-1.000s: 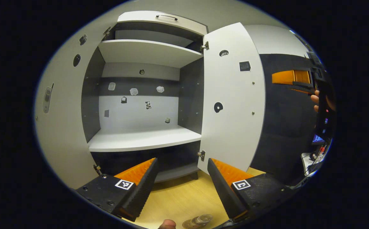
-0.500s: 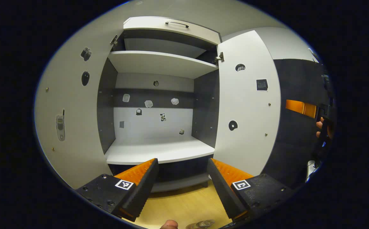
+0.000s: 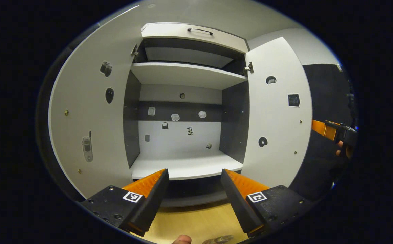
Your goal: Grasp the bottle in the cabinet with the left hand and place it on the coaster, then close the right door with the right hand and the left door with the left hand.
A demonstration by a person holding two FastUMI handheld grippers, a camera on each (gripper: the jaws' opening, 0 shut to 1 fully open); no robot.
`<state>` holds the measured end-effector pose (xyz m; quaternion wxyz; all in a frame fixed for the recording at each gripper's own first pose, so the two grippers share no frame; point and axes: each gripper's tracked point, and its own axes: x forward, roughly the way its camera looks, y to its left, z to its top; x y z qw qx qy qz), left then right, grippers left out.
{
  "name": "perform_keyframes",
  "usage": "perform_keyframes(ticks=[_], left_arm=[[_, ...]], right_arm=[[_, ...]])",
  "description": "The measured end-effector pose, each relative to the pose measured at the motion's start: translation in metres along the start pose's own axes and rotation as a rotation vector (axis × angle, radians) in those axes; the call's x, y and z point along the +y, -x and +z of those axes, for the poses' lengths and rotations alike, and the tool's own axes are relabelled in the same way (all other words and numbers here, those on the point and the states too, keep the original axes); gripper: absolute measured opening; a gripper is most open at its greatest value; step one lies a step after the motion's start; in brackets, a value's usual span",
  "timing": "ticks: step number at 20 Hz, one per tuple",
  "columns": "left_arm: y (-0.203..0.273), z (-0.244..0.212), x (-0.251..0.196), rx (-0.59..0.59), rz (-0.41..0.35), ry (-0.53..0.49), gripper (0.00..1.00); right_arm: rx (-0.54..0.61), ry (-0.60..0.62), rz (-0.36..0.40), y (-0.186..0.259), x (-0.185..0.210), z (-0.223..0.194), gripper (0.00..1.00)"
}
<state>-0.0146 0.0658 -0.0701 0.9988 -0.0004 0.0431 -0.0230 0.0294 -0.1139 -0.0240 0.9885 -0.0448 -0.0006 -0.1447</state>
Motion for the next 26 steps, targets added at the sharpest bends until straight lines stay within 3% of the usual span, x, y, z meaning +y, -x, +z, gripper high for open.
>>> perform_keyframes(ticks=[4, 8, 11, 13, 14, 21, 22, 25, 26], left_arm=[[0.002, 0.008, 0.014, -0.01, 0.066, 0.016, 0.97], [0.002, 0.017, 0.021, -0.03, 0.109, 0.021, 0.97], [0.004, 0.025, 0.022, -0.044, 0.122, 0.026, 0.97], [0.005, 0.027, 0.025, -0.042, 0.137, 0.023, 0.94], [0.007, 0.028, 0.027, -0.044, 0.144, 0.019, 0.97], [0.019, 0.035, 0.035, -0.048, 0.184, -0.011, 0.94], [0.022, 0.035, 0.036, -0.05, 0.186, -0.007, 0.97], [0.032, 0.034, 0.047, -0.048, 0.213, 0.002, 0.97], [0.035, 0.034, 0.051, -0.047, 0.223, 0.004, 0.94]], right_arm=[[0.0, -0.01, 0.055, -0.007, 0.002, -0.001, 0.92], [-0.021, 0.023, 0.097, -0.006, 0.01, 0.003, 0.95], [-0.02, 0.032, 0.117, -0.005, 0.017, 0.004, 0.92], [-0.011, 0.014, 0.132, -0.003, 0.018, 0.002, 0.95], [-0.007, 0.005, 0.145, -0.001, 0.021, 0.001, 0.92], [0.015, -0.031, 0.259, 0.009, 0.062, 0.0, 0.92], [0.018, -0.035, 0.273, 0.011, 0.068, -0.001, 0.95], [0.028, -0.044, 0.314, 0.013, 0.086, -0.002, 0.92], [0.031, -0.047, 0.327, 0.013, 0.09, -0.002, 0.95]])
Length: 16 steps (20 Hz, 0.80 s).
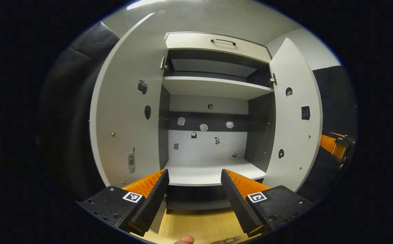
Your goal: Grasp the bottle in the cabinet with the left hand and place it on the coaster, then close the right door with the right hand and the left door with the left hand.
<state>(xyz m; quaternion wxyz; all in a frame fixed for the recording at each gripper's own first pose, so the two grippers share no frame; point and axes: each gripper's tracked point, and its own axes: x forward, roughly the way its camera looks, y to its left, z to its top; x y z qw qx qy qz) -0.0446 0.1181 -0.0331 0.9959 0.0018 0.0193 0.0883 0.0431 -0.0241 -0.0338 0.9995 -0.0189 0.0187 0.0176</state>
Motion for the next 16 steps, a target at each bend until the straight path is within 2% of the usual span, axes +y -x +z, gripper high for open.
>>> perform_keyframes(ticks=[1, 3, 5, 9, 10, 11, 12, 15, 16], left_arm=[[0.003, -0.001, 0.004, 0.002, 0.008, 0.002, 0.97], [0.007, -0.001, 0.013, 0.003, 0.029, 0.002, 0.94], [0.012, 0.001, 0.023, 0.001, 0.058, -0.003, 0.96], [0.028, 0.006, 0.043, -0.006, 0.115, -0.018, 0.93], [0.033, 0.008, 0.05, -0.011, 0.131, -0.014, 0.97], [0.037, 0.008, 0.053, -0.012, 0.141, -0.005, 0.94], [0.041, 0.008, 0.057, -0.016, 0.153, 0.004, 0.97], [0.056, 0.009, 0.085, -0.028, 0.227, 0.001, 0.96], [0.062, 0.01, 0.096, -0.029, 0.254, 0.001, 0.96]], right_arm=[[0.003, -0.002, 0.015, -0.003, 0.005, 0.0, 0.93], [0.009, -0.017, 0.046, -0.005, 0.017, -0.002, 0.92], [0.014, -0.038, 0.087, -0.007, 0.031, -0.005, 0.92], [0.033, -0.05, 0.215, -0.013, 0.072, -0.011, 0.92], [0.041, -0.058, 0.256, -0.013, 0.086, -0.013, 0.92], [0.047, -0.065, 0.286, -0.014, 0.098, -0.015, 0.99], [0.052, -0.069, 0.301, -0.013, 0.102, -0.015, 0.95], [0.058, -0.081, 0.351, -0.012, 0.129, -0.018, 0.95], [0.063, -0.086, 0.363, -0.014, 0.134, -0.021, 0.92]])
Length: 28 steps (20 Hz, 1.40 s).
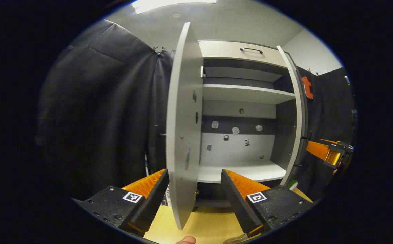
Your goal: Grasp the bottle in the cabinet with the left hand and place it on the coaster, then close the right door with the right hand and the left door with the left hand.
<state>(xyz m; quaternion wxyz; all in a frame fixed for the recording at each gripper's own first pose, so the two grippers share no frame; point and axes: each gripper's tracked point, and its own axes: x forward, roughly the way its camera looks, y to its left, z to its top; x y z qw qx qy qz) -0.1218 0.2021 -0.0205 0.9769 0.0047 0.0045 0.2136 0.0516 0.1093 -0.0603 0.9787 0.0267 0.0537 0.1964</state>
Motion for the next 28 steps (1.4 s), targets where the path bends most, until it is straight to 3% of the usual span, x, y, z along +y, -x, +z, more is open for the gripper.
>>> perform_keyframes(ticks=[5, 9, 10, 12, 14, 15, 16, 17, 28], left_arm=[[0.003, 0.003, 0.053, -0.008, 0.122, -0.003, 0.96], [-0.004, 0.006, 0.082, -0.021, 0.164, -0.015, 0.93], [-0.007, 0.004, 0.087, -0.016, 0.167, -0.021, 0.96], [-0.014, 0.0, 0.089, -0.007, 0.155, -0.01, 0.93], [-0.021, -0.005, 0.082, -0.007, 0.115, 0.022, 0.97], [-0.025, -0.008, 0.078, -0.002, 0.095, 0.033, 0.94], [-0.028, -0.011, 0.076, 0.002, 0.08, 0.037, 0.97], [-0.03, -0.013, 0.076, 0.006, 0.074, 0.035, 0.94], [-0.037, -0.011, 0.06, 0.005, -0.061, 0.021, 0.95]], right_arm=[[-0.011, -0.02, 0.026, -0.004, 0.015, 0.001, 0.95], [-0.023, -0.001, -0.009, -0.004, 0.015, -0.003, 0.92], [-0.021, 0.005, -0.018, -0.003, 0.015, -0.004, 0.95], [-0.017, 0.008, -0.041, -0.003, 0.013, -0.005, 0.92], [-0.015, 0.009, -0.069, 0.0, 0.01, -0.007, 0.95], [-0.014, 0.009, -0.082, 0.002, 0.009, -0.008, 0.95], [-0.009, 0.007, -0.093, 0.004, 0.009, -0.01, 0.92], [-0.004, 0.005, -0.103, 0.005, 0.008, -0.011, 0.92], [-0.003, -0.009, -0.173, 0.008, 0.005, -0.015, 0.95]])
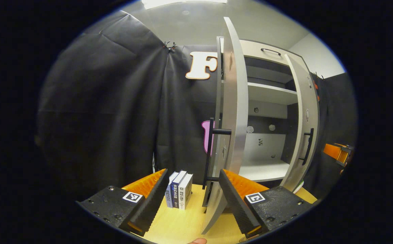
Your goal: Grasp the bottle in the cabinet with the left hand and place it on the coaster, then close the right door with the right hand and the left door with the left hand.
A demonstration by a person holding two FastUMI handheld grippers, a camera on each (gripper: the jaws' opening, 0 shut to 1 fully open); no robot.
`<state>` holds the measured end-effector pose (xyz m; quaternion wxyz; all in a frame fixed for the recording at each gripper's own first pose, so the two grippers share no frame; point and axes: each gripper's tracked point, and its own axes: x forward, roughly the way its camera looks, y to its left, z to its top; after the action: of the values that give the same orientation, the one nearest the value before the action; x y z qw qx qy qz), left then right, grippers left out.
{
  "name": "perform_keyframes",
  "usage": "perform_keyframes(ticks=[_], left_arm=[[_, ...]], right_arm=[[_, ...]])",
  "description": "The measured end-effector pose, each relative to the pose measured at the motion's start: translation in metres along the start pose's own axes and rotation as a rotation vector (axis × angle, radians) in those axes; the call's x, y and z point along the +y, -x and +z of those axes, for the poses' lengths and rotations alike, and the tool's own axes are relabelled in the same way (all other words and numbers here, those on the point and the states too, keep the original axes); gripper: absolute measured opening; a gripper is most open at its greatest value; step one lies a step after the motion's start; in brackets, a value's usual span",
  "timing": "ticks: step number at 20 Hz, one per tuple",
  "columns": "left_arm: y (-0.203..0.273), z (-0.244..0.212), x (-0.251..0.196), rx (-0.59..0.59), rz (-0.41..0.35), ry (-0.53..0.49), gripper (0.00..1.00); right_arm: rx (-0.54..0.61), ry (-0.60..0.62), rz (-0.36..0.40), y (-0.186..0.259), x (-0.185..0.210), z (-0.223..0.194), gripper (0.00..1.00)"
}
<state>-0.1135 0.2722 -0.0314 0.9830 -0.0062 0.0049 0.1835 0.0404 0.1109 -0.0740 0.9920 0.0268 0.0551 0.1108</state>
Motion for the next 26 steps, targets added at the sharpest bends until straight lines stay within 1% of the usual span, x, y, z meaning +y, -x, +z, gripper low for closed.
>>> perform_keyframes(ticks=[5, 11, 12, 13, 16, 23, 26], left_arm=[[-0.001, 0.0, -0.021, 0.001, -0.08, -0.006, 0.94], [-0.005, -0.003, -0.052, 0.002, -0.183, 0.002, 0.94], [-0.005, -0.003, -0.058, 0.005, -0.196, 0.01, 0.94], [-0.006, -0.006, -0.063, 0.011, -0.206, 0.014, 0.94], [-0.009, -0.005, -0.08, 0.007, -0.244, -0.001, 0.94], [-0.021, -0.007, -0.105, 0.011, -0.289, -0.005, 0.94], [-0.026, -0.008, -0.109, 0.01, -0.284, -0.001, 0.94]], right_arm=[[0.0, -0.017, 0.006, 0.002, 0.002, 0.001, 0.95], [-0.004, -0.009, -0.016, 0.003, -0.001, 0.0, 0.95], [-0.003, -0.007, -0.023, 0.003, -0.002, -0.001, 0.92], [-0.002, -0.004, -0.032, 0.003, -0.004, -0.001, 0.95], [-0.007, -0.009, -0.053, 0.005, -0.007, 0.001, 0.95], [-0.02, -0.004, -0.116, 0.022, -0.033, 0.007, 0.95], [-0.019, -0.001, -0.142, 0.025, -0.04, 0.006, 0.95]])
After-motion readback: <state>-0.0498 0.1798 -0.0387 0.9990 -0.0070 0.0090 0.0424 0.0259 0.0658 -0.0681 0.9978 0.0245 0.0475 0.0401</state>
